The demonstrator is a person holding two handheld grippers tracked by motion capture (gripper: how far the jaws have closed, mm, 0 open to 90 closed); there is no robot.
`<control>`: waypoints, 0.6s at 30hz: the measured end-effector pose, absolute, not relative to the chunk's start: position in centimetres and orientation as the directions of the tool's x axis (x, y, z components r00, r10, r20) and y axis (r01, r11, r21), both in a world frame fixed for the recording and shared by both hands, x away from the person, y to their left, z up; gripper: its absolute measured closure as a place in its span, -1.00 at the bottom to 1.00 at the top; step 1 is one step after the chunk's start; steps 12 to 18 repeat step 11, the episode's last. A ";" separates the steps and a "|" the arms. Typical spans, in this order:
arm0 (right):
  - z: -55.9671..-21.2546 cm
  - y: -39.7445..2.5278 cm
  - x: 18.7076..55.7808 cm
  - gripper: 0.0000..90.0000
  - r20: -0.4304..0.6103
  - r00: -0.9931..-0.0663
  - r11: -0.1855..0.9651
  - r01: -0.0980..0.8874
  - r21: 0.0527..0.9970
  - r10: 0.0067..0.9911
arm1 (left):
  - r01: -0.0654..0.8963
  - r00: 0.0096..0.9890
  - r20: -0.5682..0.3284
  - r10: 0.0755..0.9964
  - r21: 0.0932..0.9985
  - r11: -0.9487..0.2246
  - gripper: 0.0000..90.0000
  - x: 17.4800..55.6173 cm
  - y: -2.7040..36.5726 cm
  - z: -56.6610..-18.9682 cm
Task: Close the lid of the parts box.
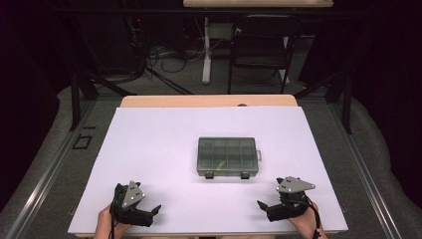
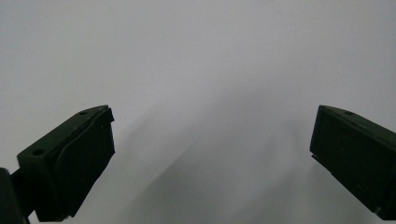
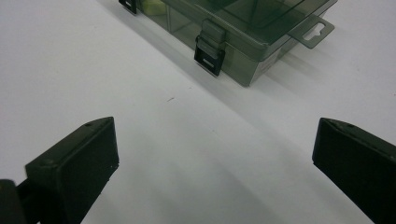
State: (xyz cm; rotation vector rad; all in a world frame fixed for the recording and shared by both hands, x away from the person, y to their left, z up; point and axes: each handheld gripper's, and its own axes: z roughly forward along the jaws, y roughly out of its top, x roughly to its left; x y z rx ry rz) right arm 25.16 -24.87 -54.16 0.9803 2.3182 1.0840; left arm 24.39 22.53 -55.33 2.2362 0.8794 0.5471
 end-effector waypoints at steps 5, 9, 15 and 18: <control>-54.3 -25.1 25.1 -1.00 -0.050 -0.664 0.438 0.432 0.789 0.746 | 0.435 0.686 0.139 0.715 0.709 -0.555 -1.00 23.6 22.4 -55.6; -54.4 -25.2 25.0 -1.00 -0.045 -0.665 0.434 0.432 0.790 0.745 | 0.429 0.689 0.139 0.711 0.713 -0.555 -1.00 23.6 22.2 -55.6; -54.4 -25.2 25.0 -1.00 -0.046 -0.668 0.435 0.429 0.792 0.743 | 0.428 0.686 0.138 0.714 0.717 -0.550 -1.00 23.7 22.2 -55.5; -54.4 -25.2 25.0 -1.00 -0.046 -0.668 0.435 0.429 0.792 0.743 | 0.428 0.686 0.138 0.714 0.717 -0.550 -1.00 23.7 22.2 -55.5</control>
